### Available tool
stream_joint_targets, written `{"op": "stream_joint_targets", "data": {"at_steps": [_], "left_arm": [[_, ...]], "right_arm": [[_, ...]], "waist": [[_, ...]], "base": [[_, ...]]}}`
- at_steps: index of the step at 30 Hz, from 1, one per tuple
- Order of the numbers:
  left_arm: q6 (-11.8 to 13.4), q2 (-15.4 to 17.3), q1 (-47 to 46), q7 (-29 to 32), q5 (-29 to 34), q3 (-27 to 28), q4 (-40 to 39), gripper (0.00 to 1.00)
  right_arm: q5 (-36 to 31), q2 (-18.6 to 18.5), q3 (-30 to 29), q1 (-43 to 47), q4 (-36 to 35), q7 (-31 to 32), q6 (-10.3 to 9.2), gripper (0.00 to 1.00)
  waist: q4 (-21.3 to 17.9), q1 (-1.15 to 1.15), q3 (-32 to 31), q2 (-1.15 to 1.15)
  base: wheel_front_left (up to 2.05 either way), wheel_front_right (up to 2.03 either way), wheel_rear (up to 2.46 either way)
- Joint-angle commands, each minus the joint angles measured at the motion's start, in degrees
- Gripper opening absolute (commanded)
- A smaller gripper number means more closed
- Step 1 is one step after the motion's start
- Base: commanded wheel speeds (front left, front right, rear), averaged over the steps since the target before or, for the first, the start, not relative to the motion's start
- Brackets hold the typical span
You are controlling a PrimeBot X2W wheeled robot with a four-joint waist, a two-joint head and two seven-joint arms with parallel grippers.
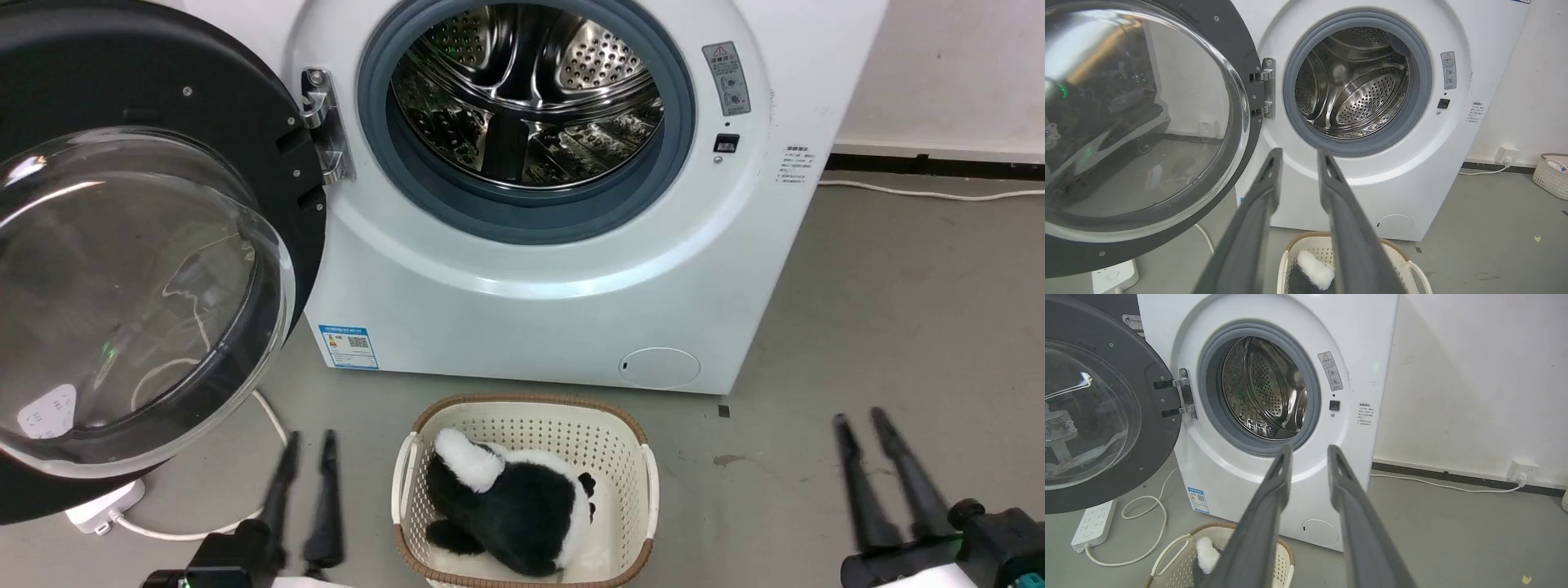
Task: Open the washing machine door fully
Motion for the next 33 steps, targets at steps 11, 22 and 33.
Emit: {"op": "stream_joint_targets", "data": {"at_steps": [11, 22, 33], "left_arm": [[-0.10, -0.01, -0.45, 1.11, 0.55, 0.15, 0.09, 0.00], [-0.23, -0.02, -1.00, 2.51, 1.24, 0.42, 0.22, 0.00], [-0.42, -0.04, -1.80, 4.50, 2.22, 0.80, 0.40, 0.00]], "right_arm": [[-0.23, 0.02, 0.26, -0.41, 0.22, 1.11, 0.00, 0.00], [-0.53, 0.05, 0.57, -0.94, 0.50, 2.52, 0.01, 0.00], [-0.95, 0.09, 1.01, -1.68, 0.90, 4.52, 0.01, 0.00]], "waist": [[-0.01, 0.00, 0.01, 0.00], [-0.03, 0.00, 0.01, 0.00], [-0.05, 0.00, 0.03, 0.00]], "base": [[0.00, 0.00, 0.00], [0.00, 0.00, 0.00], [0.00, 0.00, 0.00]]}}
